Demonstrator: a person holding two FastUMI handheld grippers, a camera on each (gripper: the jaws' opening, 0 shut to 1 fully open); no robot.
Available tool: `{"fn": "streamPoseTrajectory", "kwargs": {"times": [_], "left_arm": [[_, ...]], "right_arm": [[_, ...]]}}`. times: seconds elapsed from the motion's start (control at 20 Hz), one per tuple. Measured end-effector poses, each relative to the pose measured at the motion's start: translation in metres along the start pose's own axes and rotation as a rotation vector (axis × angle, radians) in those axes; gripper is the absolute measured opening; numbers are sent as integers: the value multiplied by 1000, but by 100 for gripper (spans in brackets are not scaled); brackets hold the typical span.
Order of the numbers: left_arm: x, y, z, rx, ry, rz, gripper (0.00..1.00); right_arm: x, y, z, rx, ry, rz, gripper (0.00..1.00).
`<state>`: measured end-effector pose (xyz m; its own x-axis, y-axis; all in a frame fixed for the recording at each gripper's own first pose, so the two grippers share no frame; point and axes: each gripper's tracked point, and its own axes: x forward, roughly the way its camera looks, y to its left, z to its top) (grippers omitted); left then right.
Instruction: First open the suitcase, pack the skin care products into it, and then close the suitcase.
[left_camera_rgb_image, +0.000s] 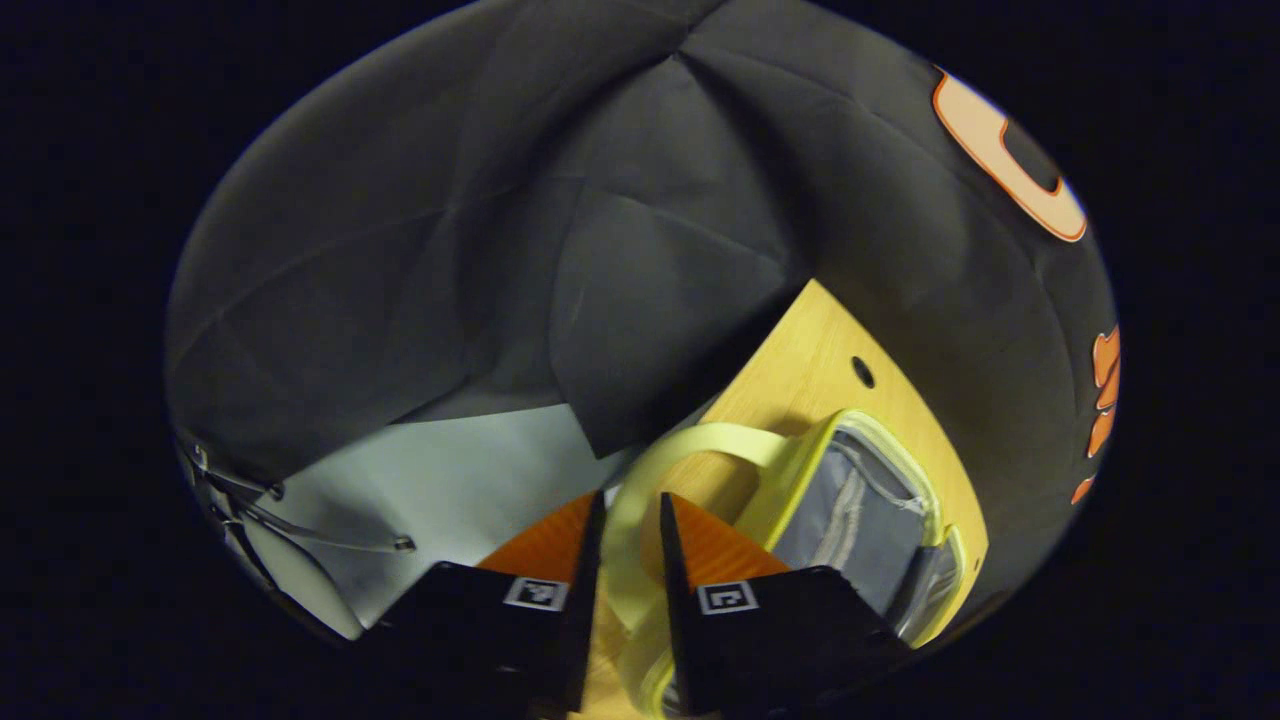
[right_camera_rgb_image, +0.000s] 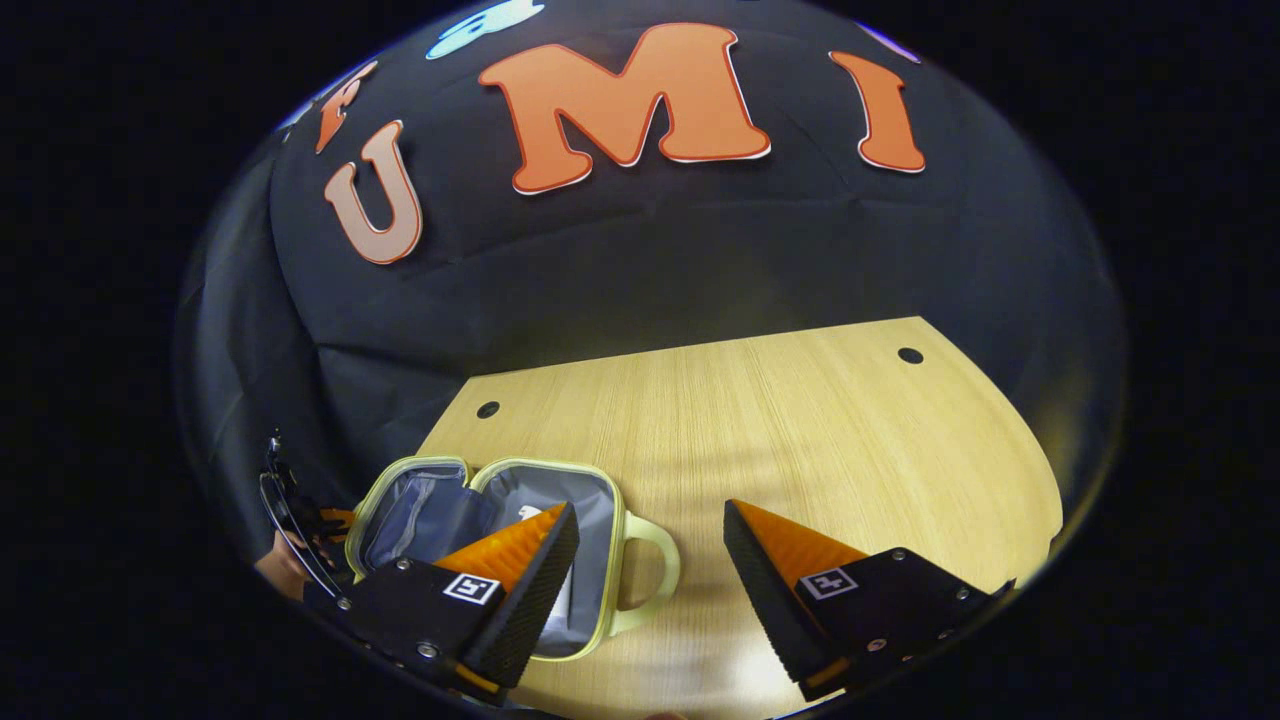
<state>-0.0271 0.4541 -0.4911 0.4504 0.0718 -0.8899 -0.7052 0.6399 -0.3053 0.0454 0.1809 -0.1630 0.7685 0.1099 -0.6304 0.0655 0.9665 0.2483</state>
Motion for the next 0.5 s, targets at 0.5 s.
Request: {"fn": "streamPoseTrajectory", "kwargs": {"times": [0.5], "left_arm": [[-50,-25,20,25,-80,-117,6]], "right_arm": [[-8,0,13,-44,-53,7,94]]}}
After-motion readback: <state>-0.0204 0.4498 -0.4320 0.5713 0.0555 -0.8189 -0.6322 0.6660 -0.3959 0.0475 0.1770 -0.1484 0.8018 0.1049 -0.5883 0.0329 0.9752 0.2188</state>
